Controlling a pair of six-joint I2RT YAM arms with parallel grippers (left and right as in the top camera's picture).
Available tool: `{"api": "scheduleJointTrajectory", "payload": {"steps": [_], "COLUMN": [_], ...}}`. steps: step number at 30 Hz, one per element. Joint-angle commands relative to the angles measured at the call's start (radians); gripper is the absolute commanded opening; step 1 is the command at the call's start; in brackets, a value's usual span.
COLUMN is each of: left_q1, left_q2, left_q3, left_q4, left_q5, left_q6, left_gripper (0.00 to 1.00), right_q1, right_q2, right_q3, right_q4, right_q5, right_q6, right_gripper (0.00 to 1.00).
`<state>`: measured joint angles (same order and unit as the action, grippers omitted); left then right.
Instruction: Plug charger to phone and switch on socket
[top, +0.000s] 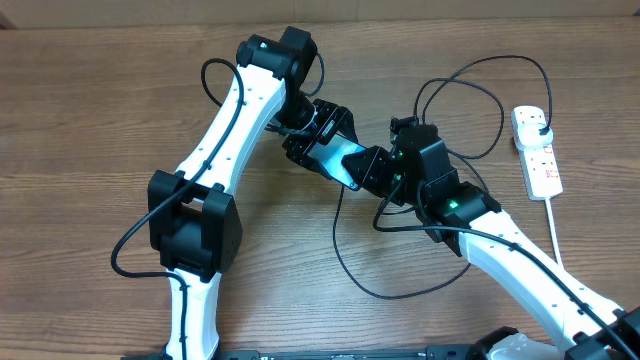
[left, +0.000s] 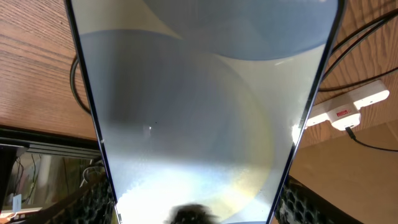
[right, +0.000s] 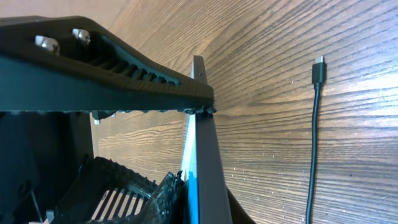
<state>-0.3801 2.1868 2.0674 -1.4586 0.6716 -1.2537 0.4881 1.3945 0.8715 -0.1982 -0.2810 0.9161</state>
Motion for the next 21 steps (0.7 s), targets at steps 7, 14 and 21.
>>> {"api": "scheduleJointTrajectory", "payload": {"steps": [7, 14, 21], "left_q1": [-0.006, -0.006, -0.006], "left_q2": [-0.008, -0.008, -0.008], "left_q3": [0.030, 0.030, 0.030], "left_q4": [-0.004, -0.003, -0.003], "left_q5": [0.008, 0.008, 0.004], "left_q6": [0.020, 0.020, 0.020], "left_gripper": [0.74, 0.77, 0.90], "right_q1": [0.005, 0.005, -0.009], "right_q2": [0.007, 0.006, 0.003], "right_q3": [0.026, 0.026, 0.026], "right_q4": [0.002, 0.014, 0.014], "right_q5": [0.011, 0.011, 0.011], "right_q6": [-0.003, 0.000, 0.000], "right_gripper": [0.11, 0.05, 0.04]}}
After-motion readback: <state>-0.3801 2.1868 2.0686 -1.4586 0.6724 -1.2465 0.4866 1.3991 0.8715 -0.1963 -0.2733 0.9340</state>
